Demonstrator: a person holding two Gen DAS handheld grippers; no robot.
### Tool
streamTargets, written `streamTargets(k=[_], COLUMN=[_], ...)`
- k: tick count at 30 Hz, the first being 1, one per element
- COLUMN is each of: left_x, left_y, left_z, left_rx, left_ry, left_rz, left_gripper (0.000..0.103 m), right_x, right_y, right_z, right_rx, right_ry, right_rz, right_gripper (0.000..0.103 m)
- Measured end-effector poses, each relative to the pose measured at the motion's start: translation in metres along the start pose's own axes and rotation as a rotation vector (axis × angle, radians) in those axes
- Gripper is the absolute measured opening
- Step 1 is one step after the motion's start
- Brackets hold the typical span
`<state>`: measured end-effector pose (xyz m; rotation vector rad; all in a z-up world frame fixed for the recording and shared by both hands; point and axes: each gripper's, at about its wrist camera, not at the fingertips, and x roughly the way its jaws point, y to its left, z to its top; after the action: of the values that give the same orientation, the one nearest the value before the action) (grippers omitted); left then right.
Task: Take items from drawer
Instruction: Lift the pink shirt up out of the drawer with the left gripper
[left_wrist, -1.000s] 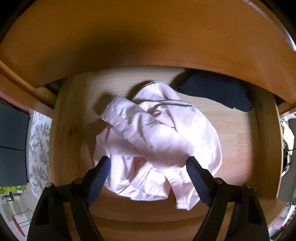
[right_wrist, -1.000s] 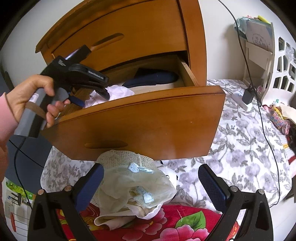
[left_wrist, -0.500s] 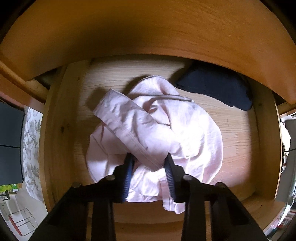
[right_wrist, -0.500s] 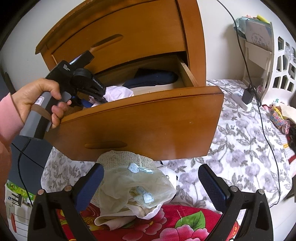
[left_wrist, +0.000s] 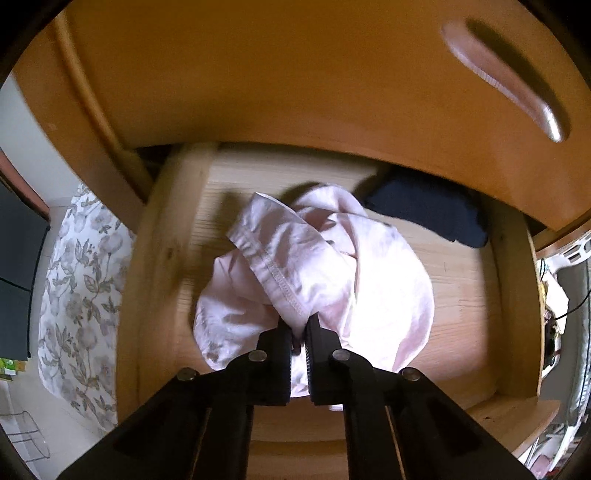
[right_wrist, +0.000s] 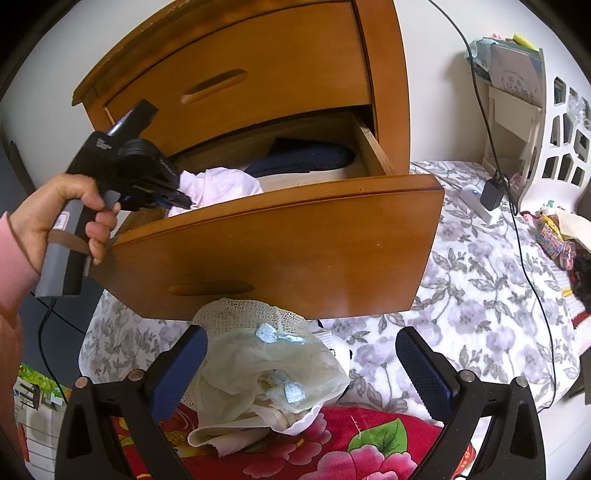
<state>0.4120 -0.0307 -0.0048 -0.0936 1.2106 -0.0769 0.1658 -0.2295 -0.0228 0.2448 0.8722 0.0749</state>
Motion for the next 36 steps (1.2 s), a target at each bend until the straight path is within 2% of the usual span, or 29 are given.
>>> streamTargets(k=[10,16,21,25,29,36], left_x=[-0.062,-0.087,-0.115,-0.132,-0.151,-0.186], left_y=[0.008,0.009,0.017,0.025,0.031,0.044], left_z=[-0.01,-0.022,-0.033,-0.042,-0.047,-0.056], left_rx=[0.013,0.019,0.009,-0.01,-0.004,-0.007], left_ry=[-0.143,-0.219,-0.31,-0.334,-0.371,-0.426], left_rz=[-0.028,-0.06,-0.074,-0.11,-0.094,-0.109], left_gripper=[0.005,0.005,0.005,0.005,0.004,0.004], right_x=[-0.005,-0.01,-0.017,-0.018,-0.019,-0.022], right_y=[0.003,0.004,0.002,0.001,0.001,0.009], right_z=[-0.001,-0.003,-0.002,-0.002,-0.003,-0.003], right_rx=[-0.01,-0.02,-0.015,-0.01,0.001,-0.024], right_ry=[-0.015,-0.023,-0.037,-0.044,-0.046,-0.047], right_rz=[-0.017,-0.018,-0.015,-0.018,-0.031,-0.045], right_gripper=[0.103,0.103,0.103,0.103,0.103,0.103])
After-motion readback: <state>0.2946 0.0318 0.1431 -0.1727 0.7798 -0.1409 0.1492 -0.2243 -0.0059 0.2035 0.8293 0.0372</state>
